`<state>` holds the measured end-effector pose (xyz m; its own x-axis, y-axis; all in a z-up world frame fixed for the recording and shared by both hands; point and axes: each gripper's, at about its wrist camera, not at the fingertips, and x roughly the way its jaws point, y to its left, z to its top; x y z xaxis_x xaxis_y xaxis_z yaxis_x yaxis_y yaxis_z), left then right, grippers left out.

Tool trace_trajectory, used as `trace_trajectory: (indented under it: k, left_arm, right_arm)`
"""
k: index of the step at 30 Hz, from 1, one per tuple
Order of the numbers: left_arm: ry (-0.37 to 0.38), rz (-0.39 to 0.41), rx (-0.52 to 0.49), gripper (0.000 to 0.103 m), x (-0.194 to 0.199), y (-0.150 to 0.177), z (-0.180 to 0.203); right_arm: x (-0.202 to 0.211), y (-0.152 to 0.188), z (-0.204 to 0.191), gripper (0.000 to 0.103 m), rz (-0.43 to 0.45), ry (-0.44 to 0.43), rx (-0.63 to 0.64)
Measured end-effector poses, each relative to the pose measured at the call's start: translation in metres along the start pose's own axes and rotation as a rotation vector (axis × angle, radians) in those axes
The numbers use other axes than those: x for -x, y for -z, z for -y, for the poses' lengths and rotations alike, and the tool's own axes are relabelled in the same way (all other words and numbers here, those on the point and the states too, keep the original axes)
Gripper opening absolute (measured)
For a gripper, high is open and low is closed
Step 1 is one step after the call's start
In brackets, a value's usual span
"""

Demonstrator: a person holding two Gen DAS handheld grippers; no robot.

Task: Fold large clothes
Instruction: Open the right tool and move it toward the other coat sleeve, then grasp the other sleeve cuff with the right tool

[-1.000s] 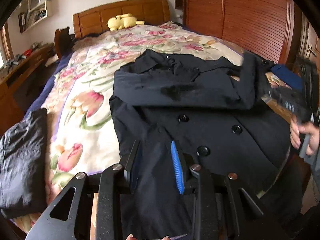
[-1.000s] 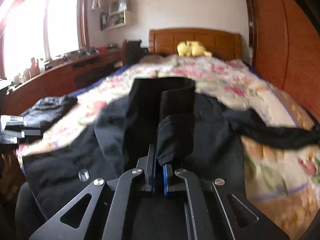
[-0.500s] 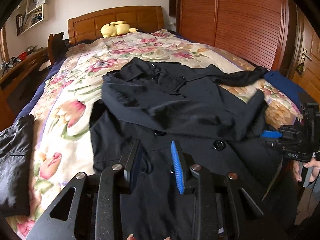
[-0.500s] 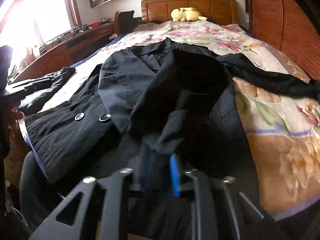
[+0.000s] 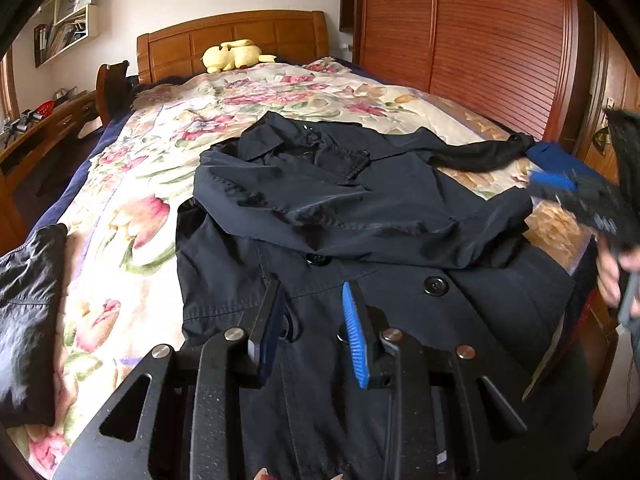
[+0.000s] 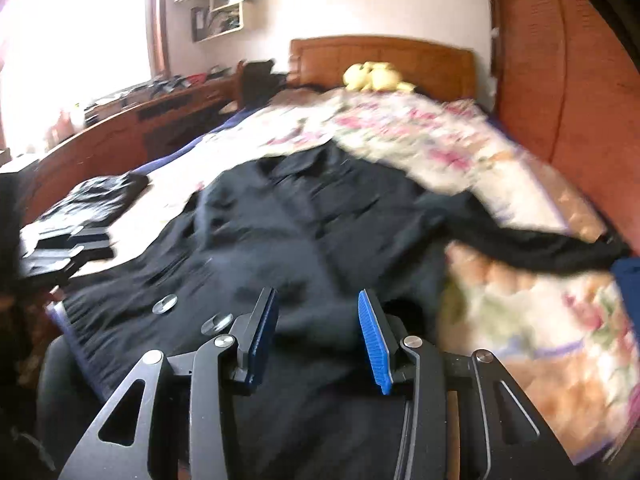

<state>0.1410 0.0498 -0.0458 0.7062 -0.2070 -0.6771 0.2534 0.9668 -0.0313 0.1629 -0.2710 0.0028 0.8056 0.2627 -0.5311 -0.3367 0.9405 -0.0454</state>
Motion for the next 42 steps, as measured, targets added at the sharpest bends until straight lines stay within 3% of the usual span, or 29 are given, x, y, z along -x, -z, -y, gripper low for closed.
trace_trajectory:
  k: [2, 4, 6, 12, 22, 32, 37, 42]
  left_arm:
    - [0.002, -0.002, 0.002, 0.031, -0.001, 0.000, 0.002]
    - [0.005, -0.003, 0.001, 0.031, -0.002, 0.000, 0.005]
    - [0.004, -0.003, -0.004, 0.031, -0.005, -0.001, 0.009]
    - [0.014, -0.007, -0.009, 0.031, -0.015, -0.003, 0.017]
    - [0.014, -0.005, -0.026, 0.031, -0.034, -0.013, 0.033]
    - [0.013, 0.022, -0.012, 0.031, -0.052, -0.030, 0.047]
    - [0.008, 0.030, 0.005, 0.031, -0.059, -0.039, 0.048]
    - [0.005, 0.032, 0.012, 0.031, -0.065, -0.046, 0.050]
  right_arm:
    - [-0.020, -0.009, 0.002, 0.043, -0.018, 0.005, 0.004]
    - [-0.035, -0.009, 0.005, 0.032, -0.057, -0.029, -0.009]
    - [-0.050, -0.002, 0.006, 0.032, -0.116, -0.045, -0.010]
    - [-0.073, 0.056, 0.006, 0.032, -0.273, -0.105, -0.060]
    - [-0.043, 0.055, 0.015, 0.032, -0.179, -0.114, -0.106]
    - [0.010, 0.043, 0.055, 0.033, -0.059, 0.049, -0.089]
    - [0.004, 0.045, 0.095, 0.053, -0.068, 0.135, -0.112]
    - [-0.015, 0.034, 0.150, 0.057, -0.120, 0.263, -0.122]
